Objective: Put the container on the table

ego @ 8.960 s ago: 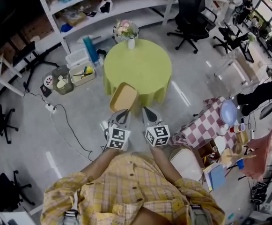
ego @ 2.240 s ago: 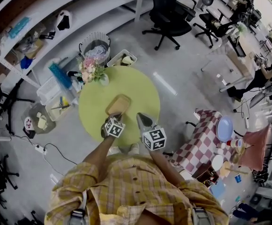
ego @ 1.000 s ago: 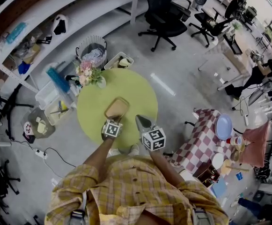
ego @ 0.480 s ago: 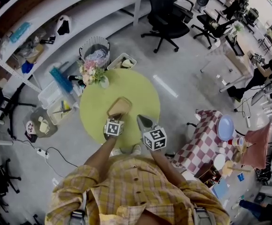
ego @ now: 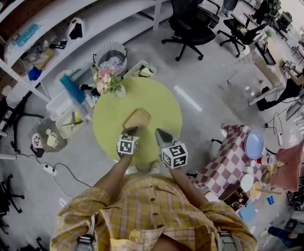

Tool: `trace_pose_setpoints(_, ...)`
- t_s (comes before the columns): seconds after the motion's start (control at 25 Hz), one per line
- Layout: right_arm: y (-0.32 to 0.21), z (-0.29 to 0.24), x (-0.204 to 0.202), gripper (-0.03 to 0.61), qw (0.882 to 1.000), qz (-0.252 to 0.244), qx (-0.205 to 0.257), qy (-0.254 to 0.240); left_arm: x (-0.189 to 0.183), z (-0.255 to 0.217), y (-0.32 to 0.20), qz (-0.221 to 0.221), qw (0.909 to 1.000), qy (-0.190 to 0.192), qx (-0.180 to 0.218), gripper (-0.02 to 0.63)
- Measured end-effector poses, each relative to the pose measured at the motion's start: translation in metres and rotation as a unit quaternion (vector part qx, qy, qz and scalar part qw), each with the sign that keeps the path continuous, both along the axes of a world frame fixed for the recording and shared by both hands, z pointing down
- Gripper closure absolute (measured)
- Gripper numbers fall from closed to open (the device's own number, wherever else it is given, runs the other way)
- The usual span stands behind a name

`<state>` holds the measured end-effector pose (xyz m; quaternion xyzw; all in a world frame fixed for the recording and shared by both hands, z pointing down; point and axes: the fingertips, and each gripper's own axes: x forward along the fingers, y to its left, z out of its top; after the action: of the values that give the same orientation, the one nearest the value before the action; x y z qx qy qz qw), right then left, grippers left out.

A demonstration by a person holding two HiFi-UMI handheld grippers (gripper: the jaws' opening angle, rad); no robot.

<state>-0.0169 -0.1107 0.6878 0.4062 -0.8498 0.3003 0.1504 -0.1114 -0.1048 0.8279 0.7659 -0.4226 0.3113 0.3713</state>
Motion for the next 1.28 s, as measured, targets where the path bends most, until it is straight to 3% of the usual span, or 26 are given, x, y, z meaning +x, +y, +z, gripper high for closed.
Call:
trace_pose_setpoints(0.88, 0.000, -0.018, -0.007, 0.580, 0.999, 0.006, 0.022, -0.032, 0.010, -0.093, -0.004, -0.012, 0.9940, 0.067, 0.086, 0.609)
trace_pose_setpoints(1.28, 0.002, -0.019, -0.011, 0.580, 0.999, 0.002, 0.027, -0.038, 0.009, -0.126, 0.001, 0.005, 0.9875, 0.056, 0.147, 0.609)
